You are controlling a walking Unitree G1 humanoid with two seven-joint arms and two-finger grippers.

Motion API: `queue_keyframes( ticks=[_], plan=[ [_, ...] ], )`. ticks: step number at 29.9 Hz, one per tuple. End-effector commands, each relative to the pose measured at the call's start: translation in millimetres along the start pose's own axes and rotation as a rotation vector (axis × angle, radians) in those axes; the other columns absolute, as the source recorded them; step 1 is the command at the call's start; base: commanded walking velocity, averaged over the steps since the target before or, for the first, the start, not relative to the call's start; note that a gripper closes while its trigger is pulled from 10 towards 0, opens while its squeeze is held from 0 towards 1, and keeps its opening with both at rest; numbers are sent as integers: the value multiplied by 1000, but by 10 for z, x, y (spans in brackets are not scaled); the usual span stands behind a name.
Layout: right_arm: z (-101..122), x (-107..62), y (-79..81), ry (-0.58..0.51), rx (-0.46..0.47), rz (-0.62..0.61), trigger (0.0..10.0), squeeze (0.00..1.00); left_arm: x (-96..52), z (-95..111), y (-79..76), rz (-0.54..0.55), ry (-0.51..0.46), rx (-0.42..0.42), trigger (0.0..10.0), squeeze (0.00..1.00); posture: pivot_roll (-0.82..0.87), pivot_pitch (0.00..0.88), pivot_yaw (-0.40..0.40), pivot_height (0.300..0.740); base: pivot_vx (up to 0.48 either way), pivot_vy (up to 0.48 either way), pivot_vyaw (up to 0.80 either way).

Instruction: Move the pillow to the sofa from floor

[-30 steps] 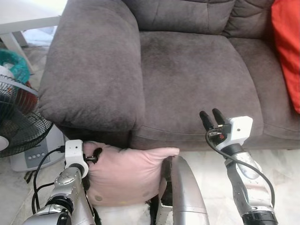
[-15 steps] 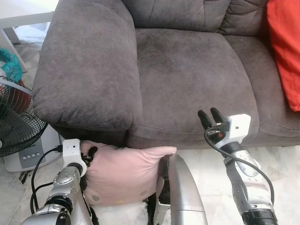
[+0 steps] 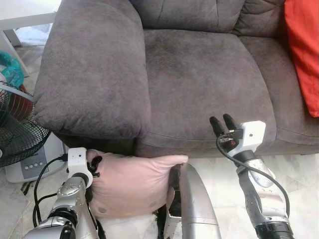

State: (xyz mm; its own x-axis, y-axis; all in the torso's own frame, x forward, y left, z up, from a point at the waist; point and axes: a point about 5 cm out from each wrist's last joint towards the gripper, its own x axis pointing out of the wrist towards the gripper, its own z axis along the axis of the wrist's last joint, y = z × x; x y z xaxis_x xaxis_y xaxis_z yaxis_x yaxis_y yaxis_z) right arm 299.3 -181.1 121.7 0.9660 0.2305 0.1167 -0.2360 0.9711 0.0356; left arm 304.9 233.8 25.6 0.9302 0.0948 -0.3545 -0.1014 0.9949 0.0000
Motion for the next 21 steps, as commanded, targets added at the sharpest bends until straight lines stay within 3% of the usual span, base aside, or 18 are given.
queue_keyframes(
  ticks=[1,21],
  plan=[
    [-39,-35,-36,11,-4,-19,10000,0,-25,-98,-32,-5,35,12,0,0,23,229,-189,476,0,0,0],
    [-119,44,64,9,25,-29,10000,0,-11,-78,-128,-43,22,10,0,0,59,206,-148,476,0,0,0]
  ],
)
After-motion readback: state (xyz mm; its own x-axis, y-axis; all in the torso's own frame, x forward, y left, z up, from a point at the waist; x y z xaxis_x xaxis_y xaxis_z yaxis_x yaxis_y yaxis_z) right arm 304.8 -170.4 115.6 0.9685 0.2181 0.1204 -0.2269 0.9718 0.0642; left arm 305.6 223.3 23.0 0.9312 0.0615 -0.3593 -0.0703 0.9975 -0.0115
